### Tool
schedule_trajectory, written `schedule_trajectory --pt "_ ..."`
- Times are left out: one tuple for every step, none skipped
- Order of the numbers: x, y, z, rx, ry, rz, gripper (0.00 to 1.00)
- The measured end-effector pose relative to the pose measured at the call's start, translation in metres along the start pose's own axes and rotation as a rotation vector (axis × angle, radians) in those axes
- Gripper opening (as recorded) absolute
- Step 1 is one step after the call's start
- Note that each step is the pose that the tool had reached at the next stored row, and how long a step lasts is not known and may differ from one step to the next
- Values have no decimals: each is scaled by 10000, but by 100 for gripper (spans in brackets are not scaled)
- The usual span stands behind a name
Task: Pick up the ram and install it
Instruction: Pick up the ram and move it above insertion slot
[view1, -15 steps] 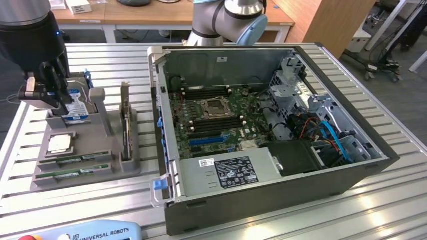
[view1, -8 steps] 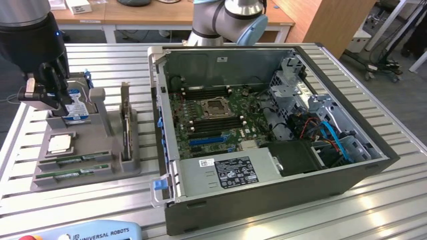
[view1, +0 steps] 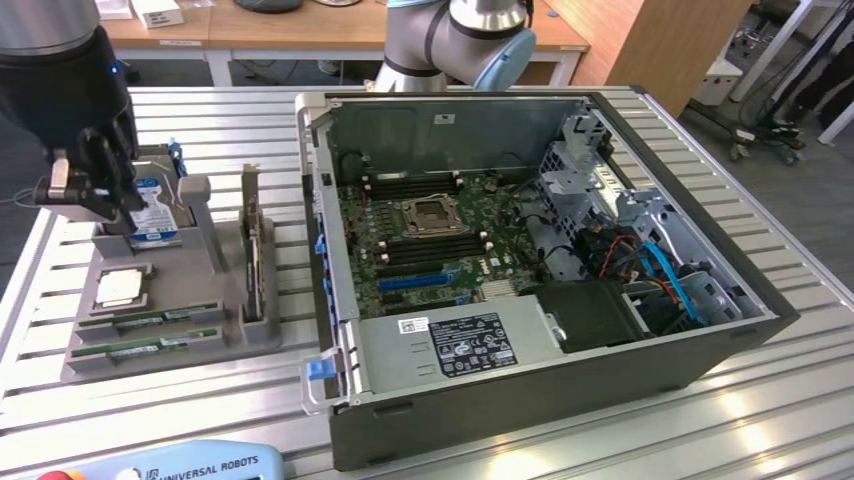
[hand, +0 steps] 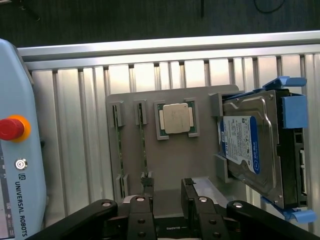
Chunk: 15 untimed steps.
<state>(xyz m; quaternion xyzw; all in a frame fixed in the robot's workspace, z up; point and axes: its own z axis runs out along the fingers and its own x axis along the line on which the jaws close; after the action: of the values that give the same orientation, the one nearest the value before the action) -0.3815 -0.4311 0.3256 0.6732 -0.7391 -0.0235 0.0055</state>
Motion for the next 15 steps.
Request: schedule_trajectory --pt "7 -1 0 0 0 0 36" --pt "14 -1 -1 -1 1 0 36" --pt "23 -2 -1 0 0 0 36" --pt "31 -3 -1 0 0 0 36" --pt "39 -4 -1 0 0 0 36" --pt "47 -5 -2 -1 0 0 36" --pt "55 -5 -2 0 1 0 36" --pt "64 -6 -2 0 0 0 36" --pt "74 -7 -2 0 0 0 36" --pt "84 -8 -2 0 0 1 36" --pt "93 -9 -3 0 0 0 36" --pt "100 -10 -3 -1 1 0 36" --pt "100 -9 -3 -1 1 0 36" --pt "100 -10 -3 0 0 1 36" --pt "100 -9 -3 -1 1 1 36"
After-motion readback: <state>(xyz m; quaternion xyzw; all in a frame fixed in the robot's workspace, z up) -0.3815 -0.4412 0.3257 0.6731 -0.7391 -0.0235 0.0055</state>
